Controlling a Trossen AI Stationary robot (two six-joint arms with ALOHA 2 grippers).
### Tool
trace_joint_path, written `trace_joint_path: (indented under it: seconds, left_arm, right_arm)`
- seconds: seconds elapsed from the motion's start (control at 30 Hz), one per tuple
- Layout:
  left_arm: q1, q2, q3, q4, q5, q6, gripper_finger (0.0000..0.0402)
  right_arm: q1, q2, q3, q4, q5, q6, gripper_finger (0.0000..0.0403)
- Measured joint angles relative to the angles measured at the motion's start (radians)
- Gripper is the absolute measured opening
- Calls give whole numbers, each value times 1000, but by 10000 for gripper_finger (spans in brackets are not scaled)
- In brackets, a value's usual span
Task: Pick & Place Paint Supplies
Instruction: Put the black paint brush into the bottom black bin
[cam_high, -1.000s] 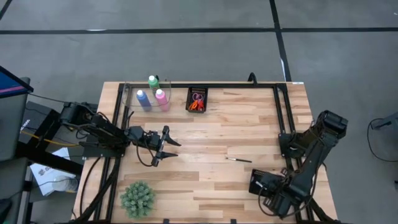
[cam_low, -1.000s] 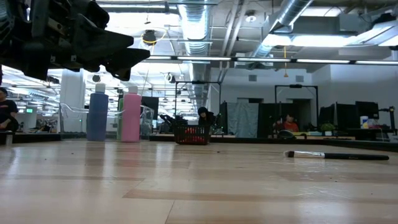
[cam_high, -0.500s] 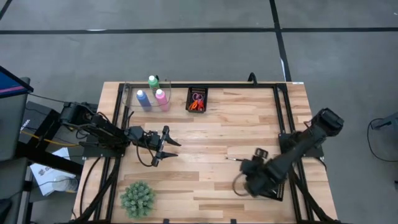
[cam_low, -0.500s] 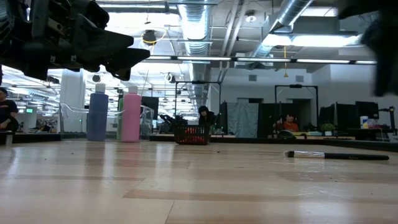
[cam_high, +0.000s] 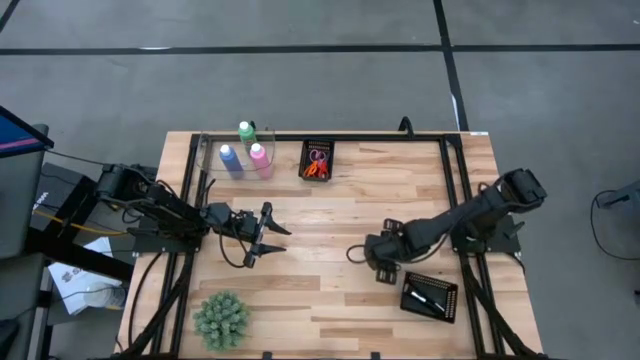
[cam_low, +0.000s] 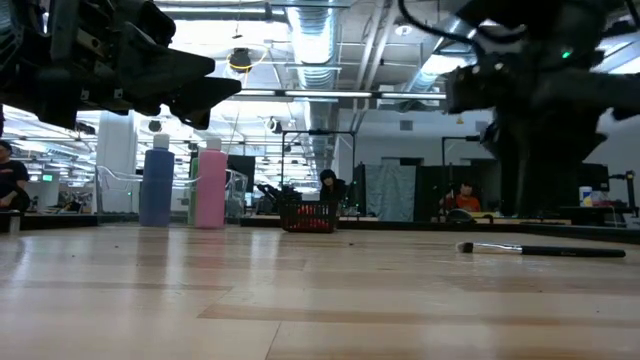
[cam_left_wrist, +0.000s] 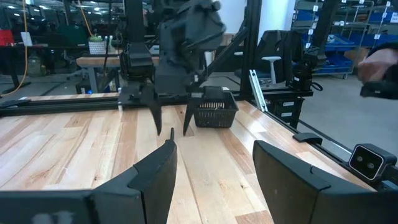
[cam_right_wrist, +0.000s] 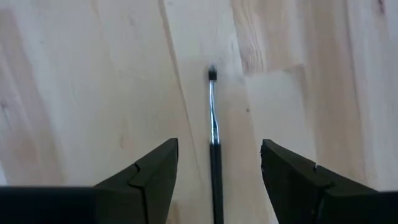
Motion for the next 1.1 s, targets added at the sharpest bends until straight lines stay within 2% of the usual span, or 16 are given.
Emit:
trace_joint_path:
  seconds: [0.2,0.4,0.5,0.67,0.7,0.87,1.1]
  left_arm:
    - [0,0,0,0,0,1,204]
    - [1,0,0,-9,-5,6,204]
    - [1,0,0,-15,-5,8,204]
    - [1,0,0,-17,-5,8,204]
    - [1,0,0,-17,-5,8,204]
    - [1,0,0,-22,-4,8,204]
    - [1,0,0,-22,-4,8,204]
  right_arm:
    - [-47,42,-62,101,-88,-44,208]
    - [-48,140,-50,107,-108,-34,188]
    - [-34,159,-40,100,-113,-20,148]
    - [-8,145,-46,120,-102,1,30]
    - [-2,139,-49,122,-93,1,17]
    - [27,125,-55,140,-69,1,7]
    - [80,103,-62,259,33,-2,3]
